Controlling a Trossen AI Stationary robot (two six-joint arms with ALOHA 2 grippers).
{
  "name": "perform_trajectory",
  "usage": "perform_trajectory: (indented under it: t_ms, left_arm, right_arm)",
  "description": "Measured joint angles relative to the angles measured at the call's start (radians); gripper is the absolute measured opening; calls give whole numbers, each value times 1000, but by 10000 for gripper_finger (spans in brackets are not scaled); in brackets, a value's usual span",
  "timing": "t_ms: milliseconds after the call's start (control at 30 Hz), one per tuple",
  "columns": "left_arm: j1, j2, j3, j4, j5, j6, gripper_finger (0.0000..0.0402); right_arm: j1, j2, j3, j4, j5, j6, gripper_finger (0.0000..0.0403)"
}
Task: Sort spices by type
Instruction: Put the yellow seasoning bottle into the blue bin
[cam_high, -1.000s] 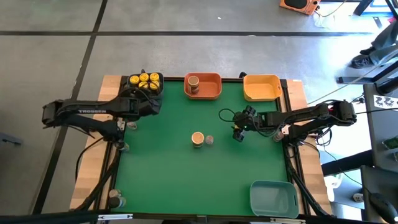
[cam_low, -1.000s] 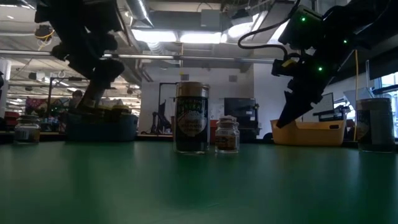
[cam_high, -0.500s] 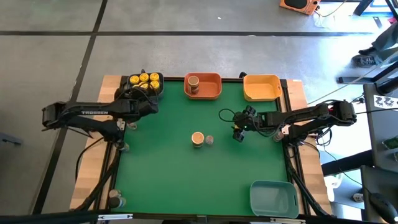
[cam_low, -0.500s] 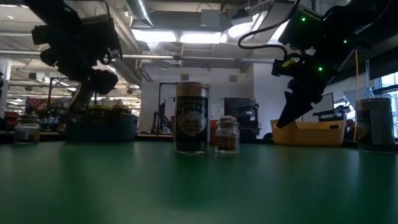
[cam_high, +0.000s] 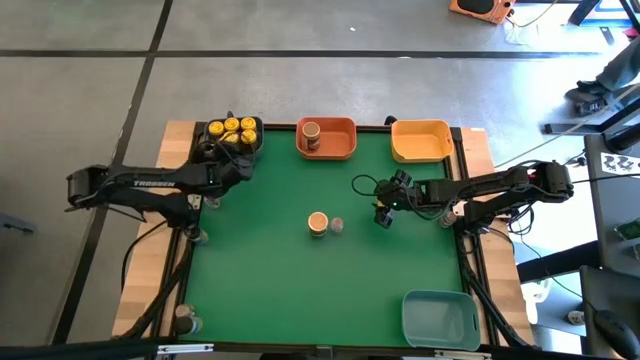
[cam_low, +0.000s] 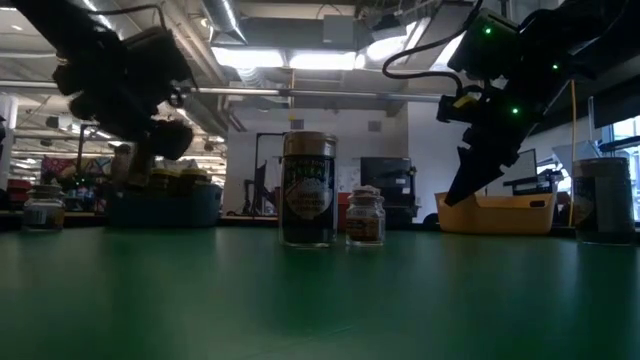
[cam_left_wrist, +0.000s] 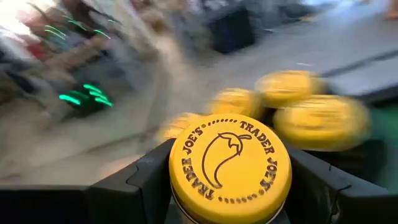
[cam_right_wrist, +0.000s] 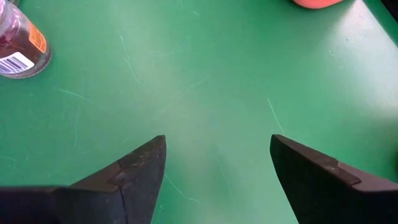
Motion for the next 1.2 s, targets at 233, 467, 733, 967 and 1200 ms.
perform_trajectory:
  t_ms: [233,467,733,967,1200]
  left_arm:
    - [20,1,13,44,-23,119,235]
    - [83,1,13,41,-22,144,235]
    - [157,1,-45,158,66,175,235]
    - [183,2,-75,254,141,230,235]
    - [224,0,-80,252,153,237,235]
  right_arm:
    - [0,0,0,0,-1,0,287]
    - [0,0,0,0,-1,1,287]
    - [0,0,0,1,-1,4,287]
    - [0,0,0,0,-2,9,287]
    - [0,0,0,0,-2,9,287]
